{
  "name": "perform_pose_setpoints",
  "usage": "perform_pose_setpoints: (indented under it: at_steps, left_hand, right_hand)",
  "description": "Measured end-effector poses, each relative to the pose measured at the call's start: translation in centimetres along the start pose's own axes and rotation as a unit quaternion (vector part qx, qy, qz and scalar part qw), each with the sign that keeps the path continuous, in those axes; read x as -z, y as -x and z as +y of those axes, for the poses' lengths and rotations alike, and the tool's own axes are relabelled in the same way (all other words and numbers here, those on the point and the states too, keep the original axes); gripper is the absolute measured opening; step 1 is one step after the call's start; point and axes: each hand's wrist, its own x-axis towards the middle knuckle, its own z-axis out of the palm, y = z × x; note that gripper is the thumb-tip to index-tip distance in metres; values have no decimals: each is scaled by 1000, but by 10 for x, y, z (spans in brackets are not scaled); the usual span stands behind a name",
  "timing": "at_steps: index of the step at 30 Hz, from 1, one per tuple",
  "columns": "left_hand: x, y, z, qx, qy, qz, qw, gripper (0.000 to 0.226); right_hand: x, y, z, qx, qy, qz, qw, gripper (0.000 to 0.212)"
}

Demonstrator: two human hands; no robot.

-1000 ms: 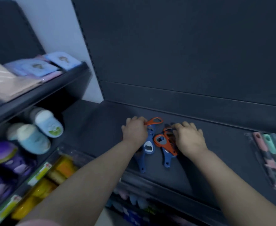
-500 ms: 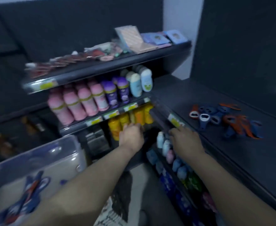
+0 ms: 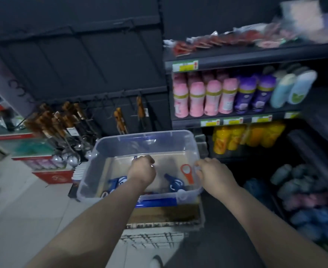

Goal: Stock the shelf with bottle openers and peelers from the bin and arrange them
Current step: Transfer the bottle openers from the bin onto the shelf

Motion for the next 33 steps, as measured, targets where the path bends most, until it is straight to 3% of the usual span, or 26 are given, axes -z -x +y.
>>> perform_pose_setpoints:
  at_steps: [3, 7, 11, 14, 24, 29, 33]
  left_hand:
    - [13, -26, -53, -21, -72, -80, 994, 47]
    - [11, -47, -102, -11, -65, -180, 981, 33]
    - [-8, -60, -130, -10, -45, -239, 970, 27]
    - [-21, -67, -135, -14, -20, -256, 966, 31]
    - [-37, -80, -120, -32, -1, -264, 964, 31]
    - [-42, -78, -96, -45, 6, -270, 962, 29]
    - [-54, -69, -72, -76, 12, -347, 935, 28]
  right_hand:
    - [-30, -37, -40, -4, -16, -61, 998, 23]
    - [-76, -69, -64, -35, -15, -168, 985, 24]
    - [-109, -75, -62, -129, -44, -250, 959, 18]
    - [-123, -85, -55, -159, -30, -258, 953, 30]
    - [-136, -122, -49, -119, 20, -358, 926, 15]
    - [-122, -125, -42, -94, 7, -357, 929, 20]
    - [-100, -129, -40, -94, -6, -264, 960, 29]
